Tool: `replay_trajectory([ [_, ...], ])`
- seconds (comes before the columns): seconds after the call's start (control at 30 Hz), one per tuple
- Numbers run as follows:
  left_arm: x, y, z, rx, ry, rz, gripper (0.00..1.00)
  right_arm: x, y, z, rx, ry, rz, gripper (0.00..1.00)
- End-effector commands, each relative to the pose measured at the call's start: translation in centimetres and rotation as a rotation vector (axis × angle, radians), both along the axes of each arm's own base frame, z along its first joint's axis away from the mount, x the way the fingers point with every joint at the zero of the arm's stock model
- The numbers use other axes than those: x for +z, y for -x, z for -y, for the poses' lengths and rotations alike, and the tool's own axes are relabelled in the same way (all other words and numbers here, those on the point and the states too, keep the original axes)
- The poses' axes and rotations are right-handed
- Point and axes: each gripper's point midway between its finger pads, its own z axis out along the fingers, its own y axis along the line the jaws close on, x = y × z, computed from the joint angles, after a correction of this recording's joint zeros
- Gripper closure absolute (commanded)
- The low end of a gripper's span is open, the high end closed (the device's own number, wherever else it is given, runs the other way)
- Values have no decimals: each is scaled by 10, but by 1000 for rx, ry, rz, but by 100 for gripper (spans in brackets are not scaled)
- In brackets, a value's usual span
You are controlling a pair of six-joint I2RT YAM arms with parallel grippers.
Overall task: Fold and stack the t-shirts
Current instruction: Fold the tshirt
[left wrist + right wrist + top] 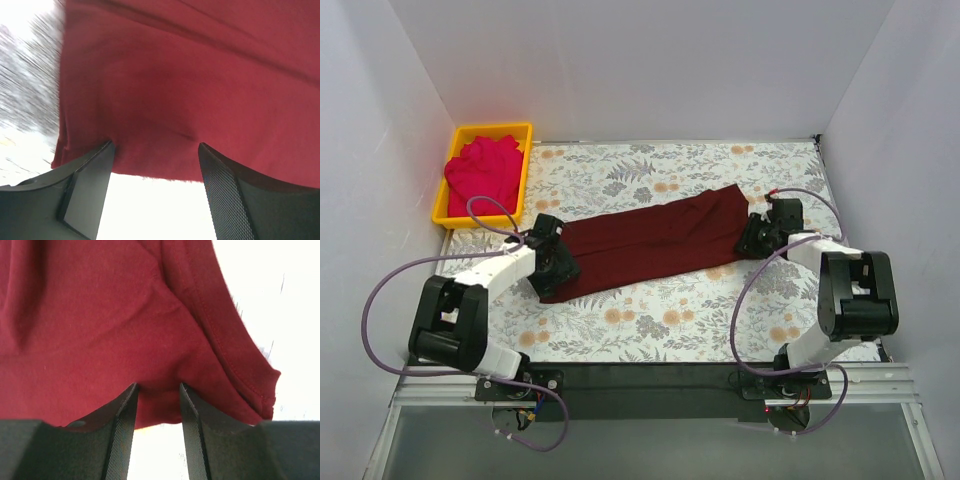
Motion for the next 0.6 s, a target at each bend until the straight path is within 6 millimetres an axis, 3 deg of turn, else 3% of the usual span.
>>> replay_trajectory([
  [0.0,-21,82,47,-80,188,-239,33,-20,-22,22,-14,103,-27,53],
  [0.03,-22,98,51,-93,206,-257,34,-9,-41,22,1,106,12,53],
  [0.1,-19,126,72,-131,256,-303,34,-19,-54,19,33,102,-7,52],
  [0.13,-16,137,78,-147,279,-307,34,-7,-74,15,67,98,32,52],
  [0.17,-15,148,85,-152,300,-328,34,-8,-81,14,83,96,31,52],
  [0.2,-13,174,95,-204,333,-384,34,-17,-85,13,100,99,10,52],
  [0.23,-4,181,110,-189,392,-384,34,-17,-92,12,116,99,15,51],
  [0.27,2,200,122,-259,409,-404,34,-17,-97,13,147,119,28,51],
  [0.37,28,216,157,-357,446,-369,34,-12,-121,13,193,146,75,49],
  [0.4,44,213,172,-389,469,-339,33,-3,-128,12,201,148,101,48],
  [0.5,53,205,186,-471,401,-279,28,26,-135,3,218,123,175,47],
  [0.57,68,183,193,-500,337,-192,28,36,-133,-2,219,112,194,46],
])
